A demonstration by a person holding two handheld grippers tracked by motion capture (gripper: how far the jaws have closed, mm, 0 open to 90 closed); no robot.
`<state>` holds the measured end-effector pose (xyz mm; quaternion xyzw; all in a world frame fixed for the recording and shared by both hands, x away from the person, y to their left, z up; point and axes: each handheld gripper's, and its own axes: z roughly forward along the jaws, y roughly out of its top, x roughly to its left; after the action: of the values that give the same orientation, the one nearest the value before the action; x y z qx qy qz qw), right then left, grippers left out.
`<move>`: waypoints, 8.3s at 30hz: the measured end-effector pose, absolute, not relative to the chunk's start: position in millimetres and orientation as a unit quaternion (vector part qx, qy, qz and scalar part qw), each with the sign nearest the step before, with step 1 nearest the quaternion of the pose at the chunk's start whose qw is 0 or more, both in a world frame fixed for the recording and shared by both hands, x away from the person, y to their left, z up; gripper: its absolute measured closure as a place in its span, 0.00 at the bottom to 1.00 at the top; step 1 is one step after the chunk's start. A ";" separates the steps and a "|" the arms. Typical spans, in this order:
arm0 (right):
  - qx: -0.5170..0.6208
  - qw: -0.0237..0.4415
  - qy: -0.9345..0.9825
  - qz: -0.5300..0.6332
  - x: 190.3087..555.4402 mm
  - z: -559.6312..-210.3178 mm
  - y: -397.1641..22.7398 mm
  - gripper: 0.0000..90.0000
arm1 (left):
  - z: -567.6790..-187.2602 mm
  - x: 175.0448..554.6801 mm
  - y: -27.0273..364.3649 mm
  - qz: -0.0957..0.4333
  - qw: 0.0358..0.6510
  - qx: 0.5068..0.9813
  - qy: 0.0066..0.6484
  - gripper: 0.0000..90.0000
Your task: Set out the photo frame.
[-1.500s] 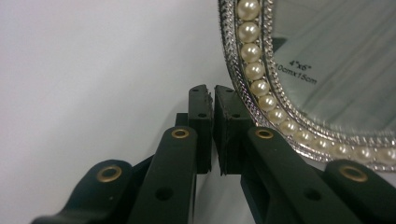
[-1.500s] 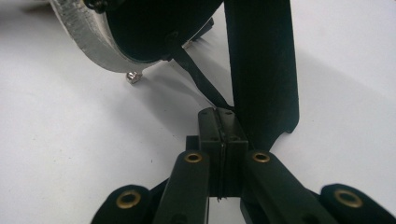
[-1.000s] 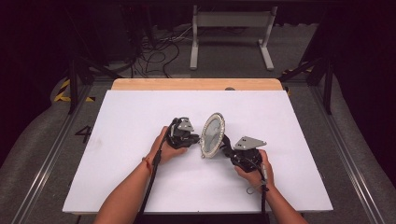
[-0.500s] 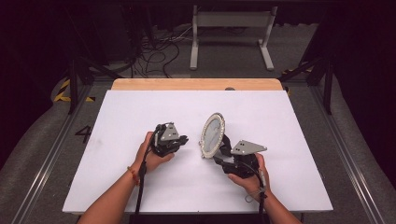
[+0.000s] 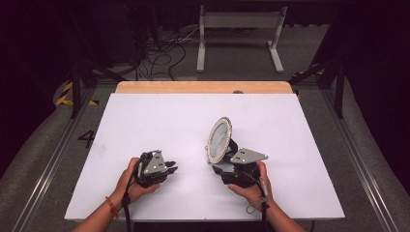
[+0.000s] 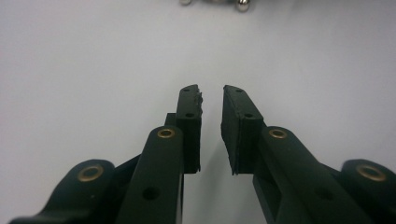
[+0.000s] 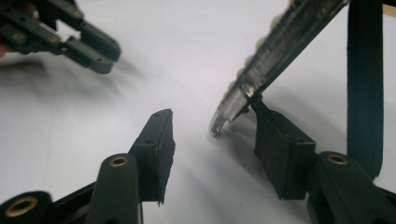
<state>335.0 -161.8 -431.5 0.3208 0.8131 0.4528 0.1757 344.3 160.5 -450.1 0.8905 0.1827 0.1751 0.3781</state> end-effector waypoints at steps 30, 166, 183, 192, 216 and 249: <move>0.376 0.189 0.767 0.484 349.4 -439.1 -160.0 0.74 | -461.4 333.6 175.3 0.159 0.379 0.890 0.198 0.69; 0.354 0.205 0.761 0.503 345.5 -404.3 -214.1 0.93 | -439.6 431.6 73.2 0.083 0.481 0.841 0.235 0.59; 0.372 0.221 0.750 0.500 354.2 -406.3 -215.7 0.93 | -432.3 419.5 77.8 0.106 0.442 0.866 0.208 0.70; 0.369 0.229 0.754 0.493 353.8 -407.4 -215.4 0.89 | -428.5 422.1 83.2 0.103 0.467 0.852 0.214 0.63; 0.373 0.210 0.762 0.486 356.3 -421.7 -210.7 0.87 | -419.0 406.7 81.5 0.152 0.454 0.852 0.211 0.74; 0.378 0.232 0.759 0.477 364.5 -420.6 -209.4 0.86 | -424.6 395.2 82.5 0.141 0.458 0.849 0.224 0.76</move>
<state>364.5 -209.4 -420.6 0.3778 0.7589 0.4770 0.2321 395.2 82.5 -424.6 0.8485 0.2244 0.1414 0.4578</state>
